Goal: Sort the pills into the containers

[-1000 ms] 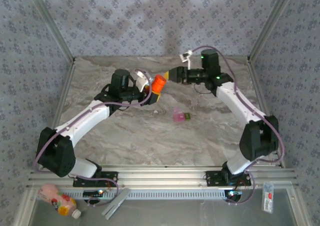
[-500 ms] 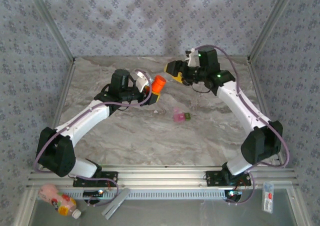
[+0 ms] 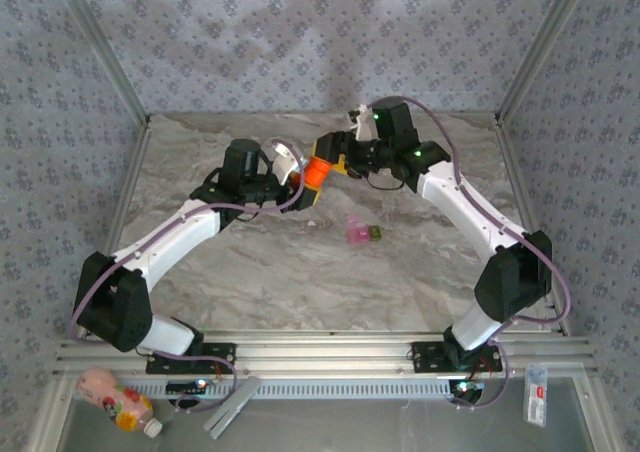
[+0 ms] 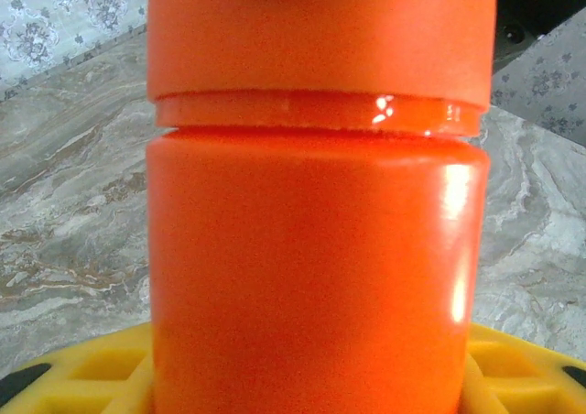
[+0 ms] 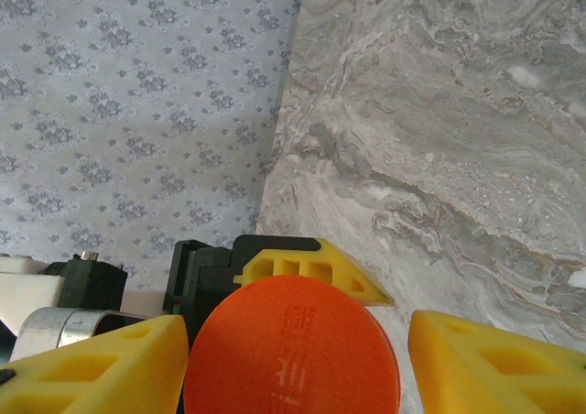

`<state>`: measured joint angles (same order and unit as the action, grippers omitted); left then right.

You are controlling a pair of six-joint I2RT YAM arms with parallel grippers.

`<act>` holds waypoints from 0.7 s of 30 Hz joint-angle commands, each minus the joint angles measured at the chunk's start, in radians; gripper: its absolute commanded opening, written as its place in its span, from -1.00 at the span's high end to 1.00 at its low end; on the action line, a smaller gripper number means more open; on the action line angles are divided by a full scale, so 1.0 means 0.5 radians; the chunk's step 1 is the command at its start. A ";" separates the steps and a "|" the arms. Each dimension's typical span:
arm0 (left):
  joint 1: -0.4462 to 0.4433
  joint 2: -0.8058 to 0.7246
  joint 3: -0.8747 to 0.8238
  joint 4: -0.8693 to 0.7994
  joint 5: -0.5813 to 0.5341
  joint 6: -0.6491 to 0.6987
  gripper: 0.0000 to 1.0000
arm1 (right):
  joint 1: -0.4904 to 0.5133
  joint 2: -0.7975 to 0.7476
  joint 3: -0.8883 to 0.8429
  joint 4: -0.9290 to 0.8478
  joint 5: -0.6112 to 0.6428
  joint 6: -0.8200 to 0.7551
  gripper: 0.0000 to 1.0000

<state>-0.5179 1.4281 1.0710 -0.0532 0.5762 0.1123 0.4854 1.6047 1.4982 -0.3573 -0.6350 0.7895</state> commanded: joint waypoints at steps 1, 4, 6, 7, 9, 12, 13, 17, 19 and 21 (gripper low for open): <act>-0.008 0.004 0.069 0.042 0.047 0.017 1.00 | 0.008 0.006 0.032 -0.016 -0.014 -0.013 -0.21; -0.008 0.010 0.075 0.045 0.045 0.014 1.00 | 0.008 0.010 0.019 -0.011 -0.062 -0.036 -0.07; -0.005 0.015 0.080 0.045 0.044 0.013 1.00 | 0.007 0.018 0.018 -0.012 -0.110 -0.072 -0.01; -0.006 0.017 0.084 0.045 0.044 0.014 1.00 | 0.003 0.024 0.018 -0.002 -0.156 -0.107 0.03; -0.007 0.025 0.094 0.046 0.047 0.012 1.00 | -0.010 0.041 0.016 0.003 -0.223 -0.199 0.06; -0.009 0.025 0.106 0.038 0.065 0.005 1.00 | -0.062 0.096 0.013 -0.002 -0.417 -0.566 0.07; -0.008 0.018 0.104 0.039 0.074 0.000 1.00 | -0.092 0.109 -0.002 0.050 -0.496 -0.740 0.06; -0.007 -0.004 0.099 0.036 0.087 -0.013 1.00 | -0.211 0.163 -0.146 0.330 -0.688 -1.003 0.05; -0.005 -0.014 0.092 0.037 0.088 -0.022 1.00 | -0.254 0.216 -0.172 0.497 -0.781 -0.889 0.04; -0.006 -0.022 0.081 0.041 0.081 -0.026 1.00 | -0.265 0.223 -0.189 0.607 -0.808 -0.791 -0.08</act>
<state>-0.5198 1.4353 1.0710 -0.0662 0.5755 0.1093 0.3855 1.6814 1.4322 -0.1631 -1.0122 0.4355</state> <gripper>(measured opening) 0.526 0.521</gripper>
